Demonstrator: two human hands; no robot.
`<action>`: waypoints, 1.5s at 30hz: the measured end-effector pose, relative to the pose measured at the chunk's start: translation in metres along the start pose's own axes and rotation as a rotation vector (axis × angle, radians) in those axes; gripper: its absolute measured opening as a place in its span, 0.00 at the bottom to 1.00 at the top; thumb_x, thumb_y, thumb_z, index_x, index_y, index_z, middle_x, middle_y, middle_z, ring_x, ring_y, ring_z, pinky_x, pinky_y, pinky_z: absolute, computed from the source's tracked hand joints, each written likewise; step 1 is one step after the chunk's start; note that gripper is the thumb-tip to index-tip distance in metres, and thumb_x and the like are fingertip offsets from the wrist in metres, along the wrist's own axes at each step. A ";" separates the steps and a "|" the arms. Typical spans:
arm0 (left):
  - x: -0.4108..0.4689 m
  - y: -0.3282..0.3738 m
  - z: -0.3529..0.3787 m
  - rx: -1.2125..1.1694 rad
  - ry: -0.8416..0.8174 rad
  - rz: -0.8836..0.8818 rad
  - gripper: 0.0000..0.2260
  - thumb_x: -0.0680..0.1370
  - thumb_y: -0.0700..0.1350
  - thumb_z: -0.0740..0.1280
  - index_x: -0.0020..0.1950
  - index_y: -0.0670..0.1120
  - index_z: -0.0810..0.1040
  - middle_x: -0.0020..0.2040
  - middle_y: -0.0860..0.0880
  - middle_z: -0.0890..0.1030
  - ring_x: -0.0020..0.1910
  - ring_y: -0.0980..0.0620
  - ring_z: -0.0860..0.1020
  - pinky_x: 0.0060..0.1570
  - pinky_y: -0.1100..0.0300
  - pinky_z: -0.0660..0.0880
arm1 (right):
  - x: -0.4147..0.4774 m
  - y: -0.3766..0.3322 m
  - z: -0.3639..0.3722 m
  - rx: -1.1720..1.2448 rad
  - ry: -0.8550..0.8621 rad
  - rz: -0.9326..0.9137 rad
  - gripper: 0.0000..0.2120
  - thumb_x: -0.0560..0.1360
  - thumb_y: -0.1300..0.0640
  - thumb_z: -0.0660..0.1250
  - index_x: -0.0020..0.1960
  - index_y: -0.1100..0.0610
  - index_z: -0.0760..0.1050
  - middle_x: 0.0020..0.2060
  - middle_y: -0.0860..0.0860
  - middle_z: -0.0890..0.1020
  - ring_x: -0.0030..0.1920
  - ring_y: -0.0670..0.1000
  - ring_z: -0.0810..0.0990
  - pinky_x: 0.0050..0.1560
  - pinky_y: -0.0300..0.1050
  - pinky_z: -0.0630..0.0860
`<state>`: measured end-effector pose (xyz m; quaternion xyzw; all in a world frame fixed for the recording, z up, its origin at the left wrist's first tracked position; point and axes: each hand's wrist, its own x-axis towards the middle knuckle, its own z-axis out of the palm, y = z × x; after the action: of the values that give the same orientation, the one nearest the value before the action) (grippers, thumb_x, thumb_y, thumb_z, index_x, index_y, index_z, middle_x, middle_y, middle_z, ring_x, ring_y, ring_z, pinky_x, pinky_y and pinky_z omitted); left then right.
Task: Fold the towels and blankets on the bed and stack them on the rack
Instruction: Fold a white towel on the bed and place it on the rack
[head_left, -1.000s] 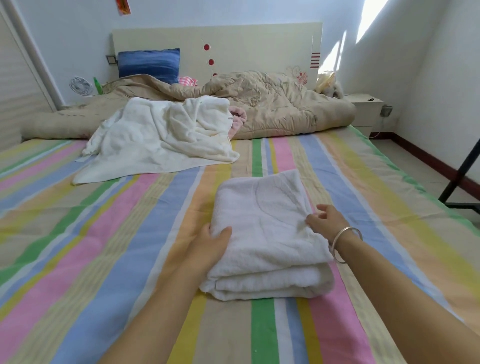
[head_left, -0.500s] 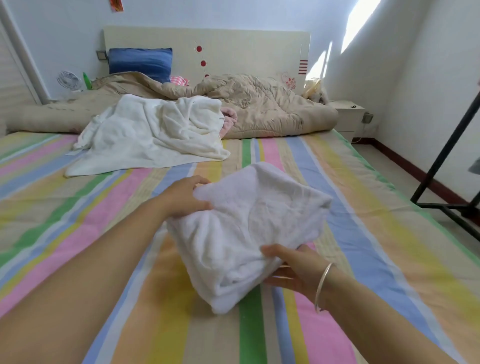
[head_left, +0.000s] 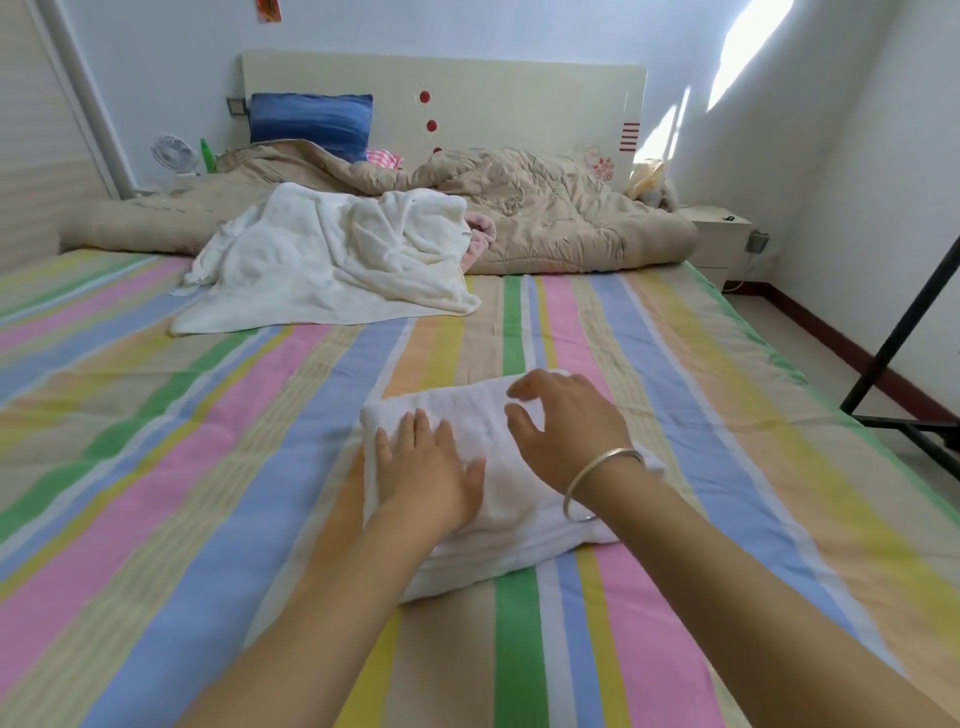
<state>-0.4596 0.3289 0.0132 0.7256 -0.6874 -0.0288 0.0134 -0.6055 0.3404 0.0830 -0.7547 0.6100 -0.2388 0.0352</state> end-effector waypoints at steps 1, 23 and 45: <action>-0.005 -0.001 0.005 0.009 0.017 -0.004 0.31 0.82 0.61 0.46 0.80 0.45 0.49 0.80 0.44 0.45 0.79 0.47 0.42 0.75 0.43 0.39 | 0.012 0.005 0.012 -0.086 -0.030 -0.066 0.19 0.80 0.45 0.54 0.69 0.48 0.68 0.68 0.47 0.72 0.71 0.51 0.65 0.69 0.47 0.62; -0.013 -0.087 0.015 -1.446 -0.415 -0.551 0.27 0.68 0.66 0.71 0.57 0.48 0.80 0.50 0.44 0.85 0.49 0.43 0.82 0.40 0.55 0.78 | 0.024 0.104 0.056 0.404 -0.491 0.804 0.45 0.66 0.29 0.67 0.71 0.60 0.67 0.66 0.57 0.73 0.58 0.58 0.73 0.56 0.49 0.68; -0.149 -0.426 -0.046 -1.634 -0.108 -0.441 0.13 0.79 0.55 0.65 0.57 0.49 0.80 0.51 0.47 0.85 0.48 0.51 0.83 0.45 0.56 0.74 | -0.061 -0.238 0.137 1.014 -0.639 0.767 0.29 0.58 0.43 0.79 0.52 0.58 0.81 0.43 0.56 0.86 0.39 0.54 0.82 0.42 0.43 0.73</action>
<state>-0.0401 0.5003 0.0379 0.6031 -0.2930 -0.5528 0.4947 -0.3443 0.4255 0.0248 -0.4105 0.6064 -0.2310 0.6406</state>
